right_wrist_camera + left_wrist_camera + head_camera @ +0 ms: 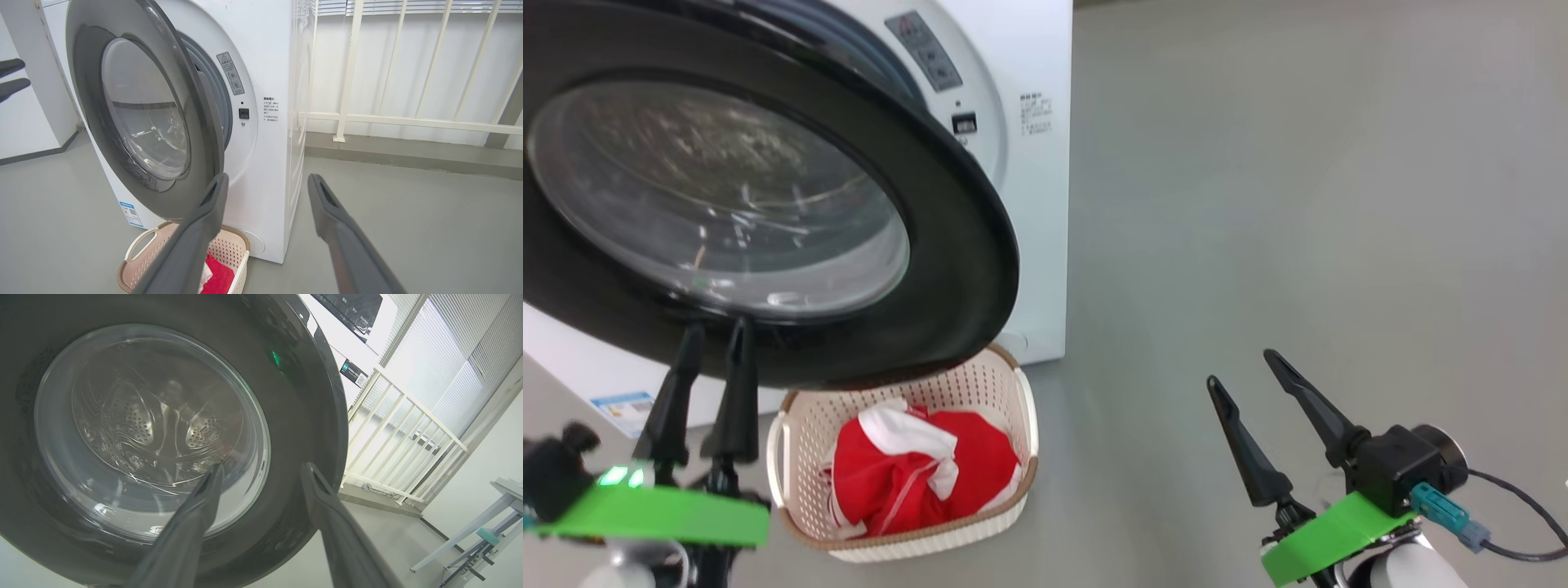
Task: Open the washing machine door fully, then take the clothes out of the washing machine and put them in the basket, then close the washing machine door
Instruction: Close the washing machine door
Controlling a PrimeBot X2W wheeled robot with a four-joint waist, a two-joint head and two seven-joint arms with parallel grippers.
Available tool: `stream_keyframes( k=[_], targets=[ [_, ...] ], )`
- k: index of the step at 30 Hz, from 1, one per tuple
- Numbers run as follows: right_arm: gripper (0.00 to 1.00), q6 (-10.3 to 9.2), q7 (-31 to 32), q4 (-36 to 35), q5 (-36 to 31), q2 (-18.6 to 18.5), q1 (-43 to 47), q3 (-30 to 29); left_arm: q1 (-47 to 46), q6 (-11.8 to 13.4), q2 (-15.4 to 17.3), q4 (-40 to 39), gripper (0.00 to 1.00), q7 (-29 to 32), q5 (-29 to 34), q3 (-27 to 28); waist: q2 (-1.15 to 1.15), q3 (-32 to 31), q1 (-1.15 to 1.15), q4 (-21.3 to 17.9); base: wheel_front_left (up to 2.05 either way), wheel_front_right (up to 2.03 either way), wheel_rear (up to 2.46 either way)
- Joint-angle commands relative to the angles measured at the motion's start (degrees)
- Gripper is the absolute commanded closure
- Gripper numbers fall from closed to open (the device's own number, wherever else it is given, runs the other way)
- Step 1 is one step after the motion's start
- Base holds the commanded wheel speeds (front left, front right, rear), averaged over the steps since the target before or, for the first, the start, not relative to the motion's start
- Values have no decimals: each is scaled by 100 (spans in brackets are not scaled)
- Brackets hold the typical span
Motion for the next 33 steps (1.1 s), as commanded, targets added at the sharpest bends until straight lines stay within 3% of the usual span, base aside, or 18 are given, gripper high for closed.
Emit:
stream_keyframes(
  k=[1,8,15,23,33],
  targets=[
    [0,28,-36,-162,-2,-2,22,5,81,88,231,-116,0,-173,363,165,0,-293,0,-30,0,0,0],
    [0,28,-36,-265,-37,55,166,-195,658,356,181,-147,0,-343,1418,242,0,-444,0,-83,0,0,0],
    [0,28,-36,-325,-52,122,343,-365,1365,314,-183,-454,0,-349,2331,747,0,-593,0,-140,0,0,0],
    [0,28,-36,-369,-56,139,477,-457,1781,161,-680,-405,0,-350,2840,1057,0,-669,0,-101,0,0,0],
    [0,28,-36,-407,-88,160,499,-454,1754,20,-827,-260,0,-351,3094,1233,0,-644,0,-63,0,0,0]
  ],
)
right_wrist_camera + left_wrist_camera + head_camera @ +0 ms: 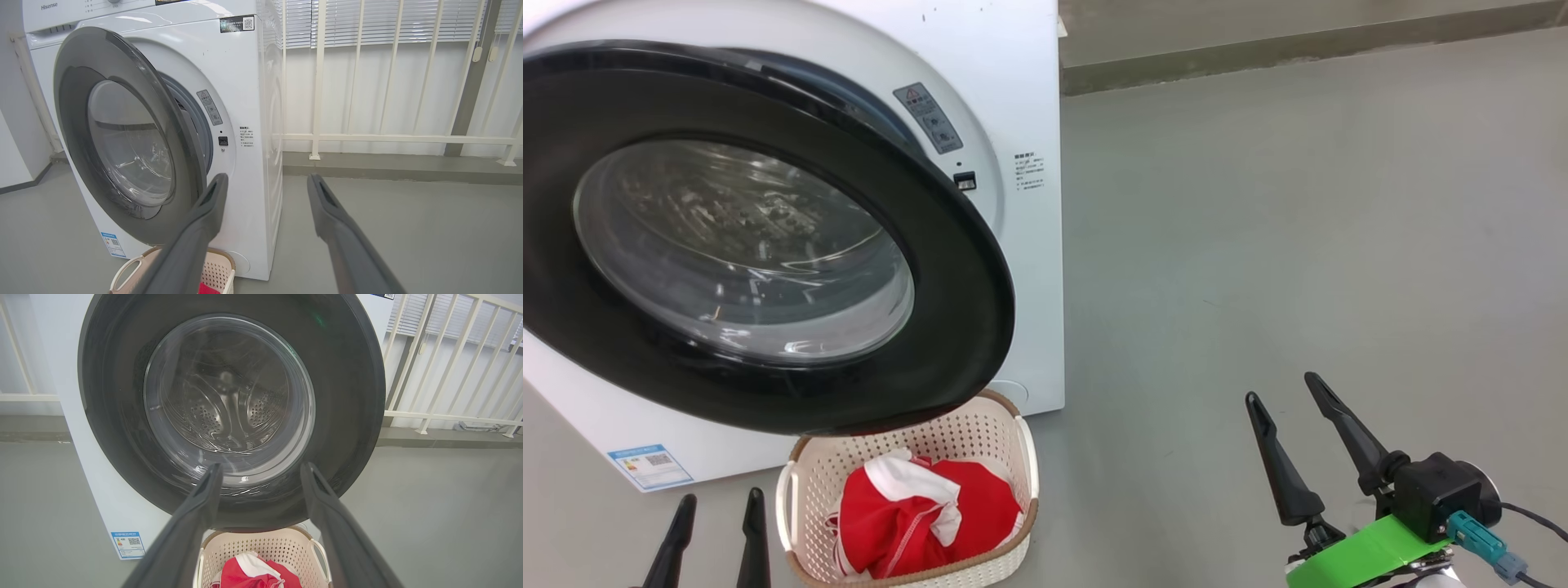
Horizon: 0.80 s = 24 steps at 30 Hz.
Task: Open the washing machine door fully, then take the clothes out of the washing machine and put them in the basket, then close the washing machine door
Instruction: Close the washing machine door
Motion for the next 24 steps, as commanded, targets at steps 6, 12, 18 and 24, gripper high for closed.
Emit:
stream_keyframes(
  k=[6,12,18,24],
  targets=[
    [23,28,-36,-158,-105,3,-24,120,-115,-59,15,-114,0,-70,113,197,0,37,0,82,0,0,0],
    [100,28,-36,35,-26,-53,-120,314,-119,-76,-15,-135,0,-70,169,136,0,105,0,251,0,0,0],
    [100,28,-36,525,110,-34,-478,495,-159,-83,-50,-147,0,-70,188,23,0,206,0,473,0,0,0],
    [100,28,-36,1087,178,16,-1135,724,-267,-88,-80,-144,0,-70,190,-251,0,378,0,884,0,0,0]
  ],
)
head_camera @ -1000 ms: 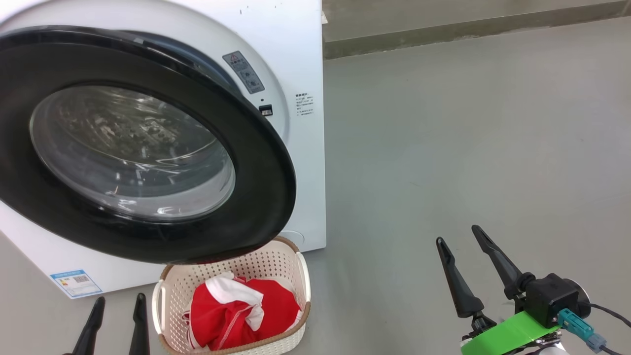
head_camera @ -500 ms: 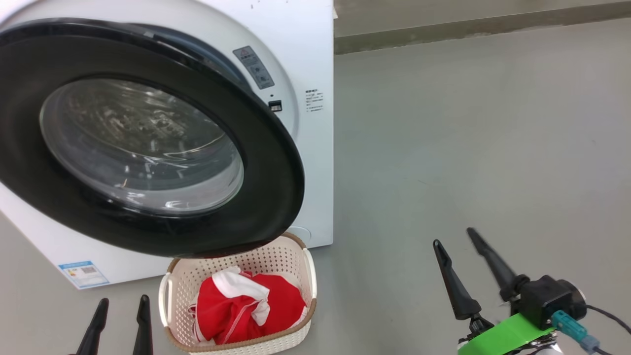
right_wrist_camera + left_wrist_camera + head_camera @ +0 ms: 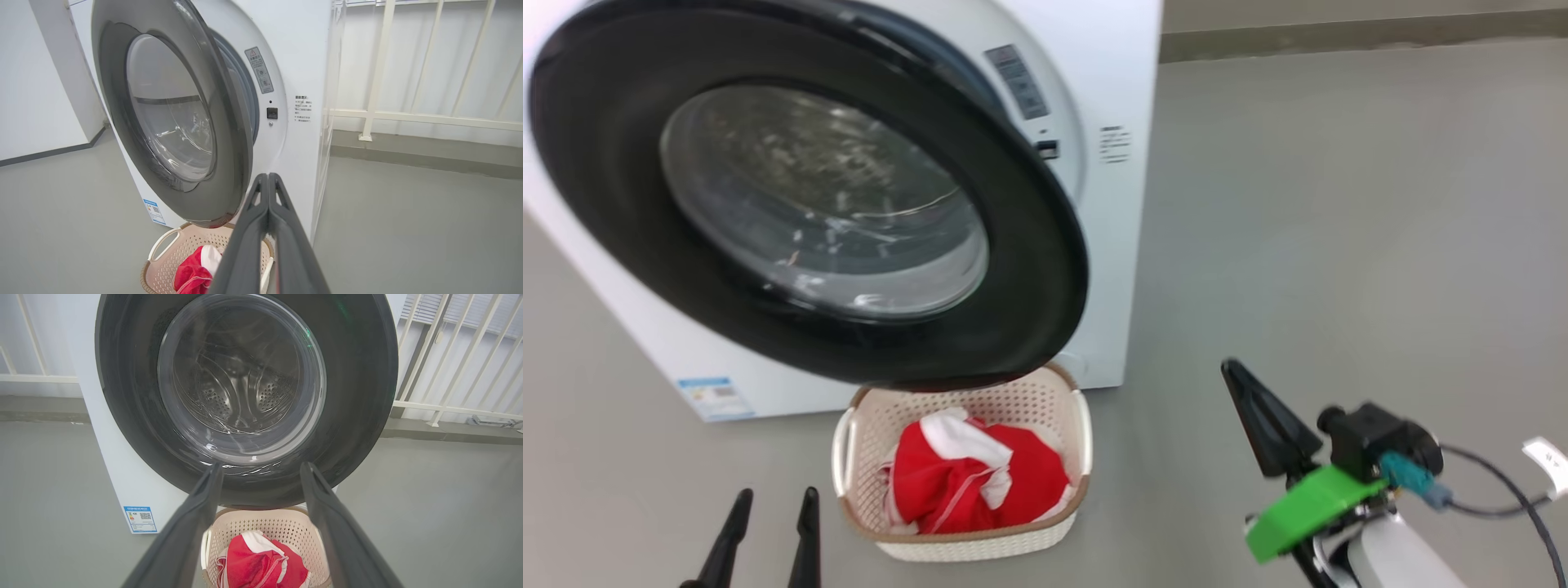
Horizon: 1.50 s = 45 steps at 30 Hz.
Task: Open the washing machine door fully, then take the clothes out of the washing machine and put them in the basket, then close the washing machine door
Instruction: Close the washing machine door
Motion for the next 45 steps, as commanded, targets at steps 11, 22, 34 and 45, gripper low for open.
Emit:
stream_keyframes(
  k=[11,22,34,45],
  targets=[
    [100,28,-37,718,171,-109,-1406,587,-535,-37,11,-114,0,-70,-83,-240,0,608,0,1176,0,0,0],
    [100,28,-37,1458,474,-340,-2636,1070,-929,-38,-8,-188,0,-70,-433,-558,0,1206,0,1846,0,0,0],
    [100,28,-37,1709,154,-389,-3776,584,-1370,-38,32,-262,0,-70,-597,-737,0,1966,0,1800,0,0,0],
    [100,28,-37,1927,-149,-508,-4824,160,-1813,-38,108,-422,0,-70,-611,-1013,0,2520,0,1814,0,0,0]
  ],
)
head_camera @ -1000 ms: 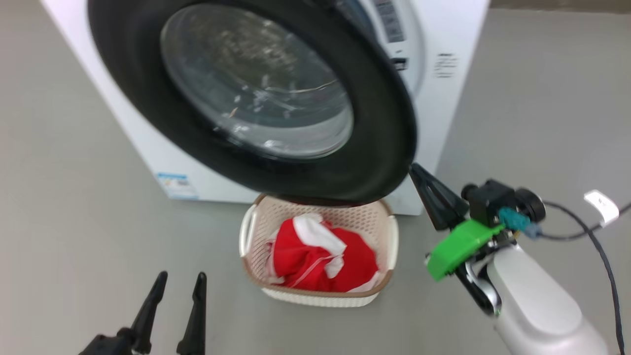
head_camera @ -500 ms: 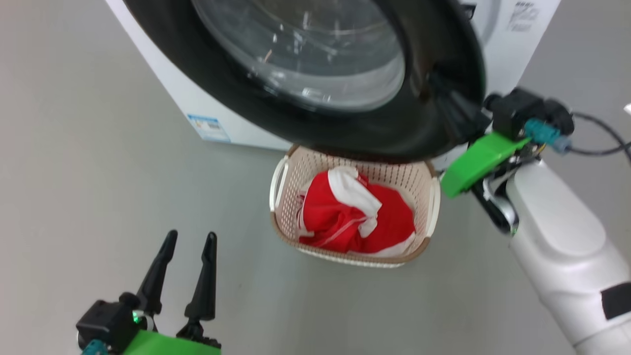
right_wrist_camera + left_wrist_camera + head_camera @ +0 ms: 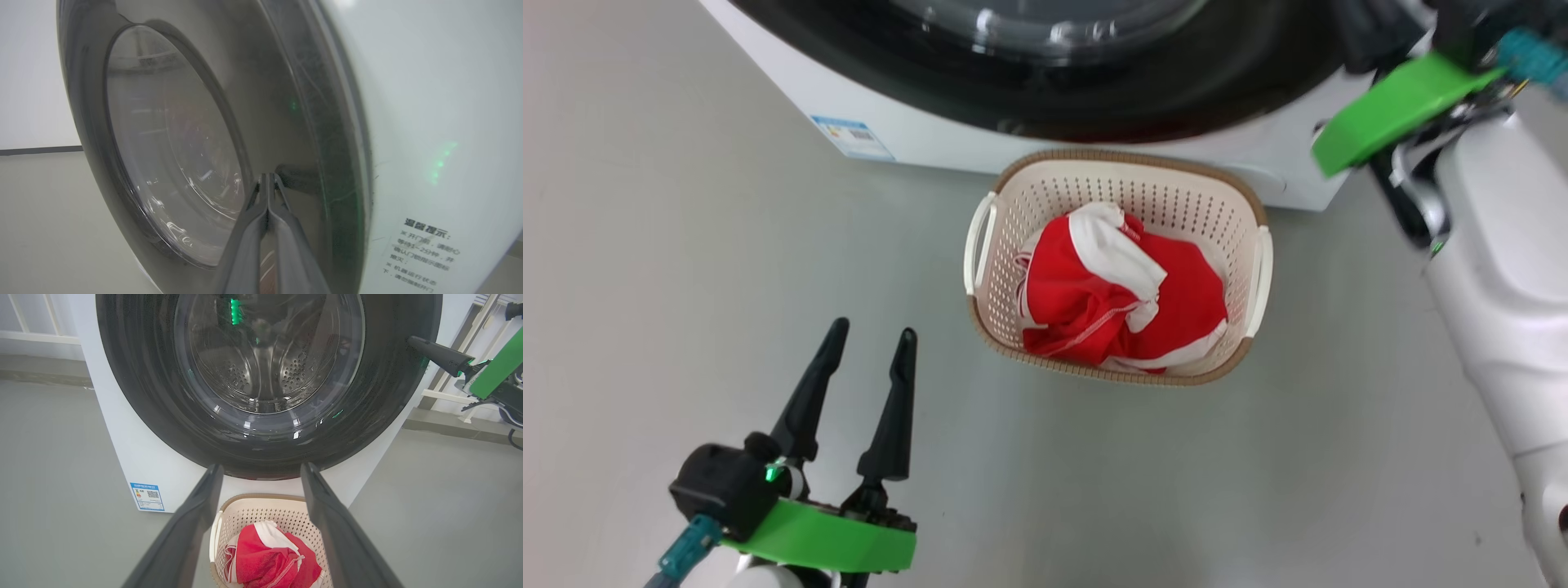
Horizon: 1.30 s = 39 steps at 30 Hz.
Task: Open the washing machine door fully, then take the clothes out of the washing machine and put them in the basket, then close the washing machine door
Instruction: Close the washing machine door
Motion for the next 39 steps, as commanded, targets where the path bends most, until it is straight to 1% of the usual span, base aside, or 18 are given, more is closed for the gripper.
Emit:
stream_keyframes(
  k=[1,5,8,16,19,20,21,22,23,25,29,33,34,39],
  targets=[
    [100,-13,-36,-81,-82,41,-163,-55,-131,-32,161,-158,0,-69,-47,149,0,145,0,31,0,0,0],
    [100,-13,-36,-10,-341,37,-442,-426,-203,-32,164,-137,0,-69,-76,100,0,248,0,73,0,0,0],
    [100,-13,-36,-2,-502,103,-513,-584,-235,-32,169,-108,0,-69,-91,86,0,276,0,77,0,0,0],
    [100,-13,-36,-33,-575,310,-360,-648,-292,-32,204,-26,0,-69,-81,129,0,152,0,-86,0,0,0],
    [100,-13,-36,-122,-494,386,-195,-580,-304,-32,162,3,0,-69,-130,293,0,59,0,-203,0,0,0],
    [83,-13,-36,-187,-457,408,-124,-557,-307,-32,150,7,0,-69,-135,334,0,25,0,-254,0,0,0],
    [54,-13,-36,-256,-422,427,-39,-528,-307,-32,139,18,0,-69,-134,369,0,-11,0,-307,0,0,0],
    [12,-13,-36,-329,-384,444,59,-494,-303,-32,129,36,0,-69,-132,404,0,-54,0,-367,0,0,0],
    [0,-13,-36,-408,-343,460,168,-452,-302,-32,120,50,0,-69,-134,432,0,-100,0,-433,0,0,0],
    [0,-13,-36,-597,-270,479,404,-331,-297,-32,108,94,0,-69,-126,479,0,-211,0,-574,0,0,0],
    [0,-13,-36,-1206,-135,436,909,-76,-265,-32,81,161,0,-69,-214,616,0,-474,0,-900,0,0,0],
    [0,-13,-36,-1698,-100,445,1437,-135,-186,-32,97,217,0,-69,-72,792,0,-794,0,-1243,0,0,0],
    [0,-13,-36,-1698,-100,445,1437,-135,-186,-32,97,217,0,-69,-72,792,0,-794,0,-1243,0,0,0],
    [0,-13,-36,-2101,-27,495,2014,-172,-34,-32,111,324,0,-69,175,922,0,-1177,0,-1612,0,0,0]
  ],
)
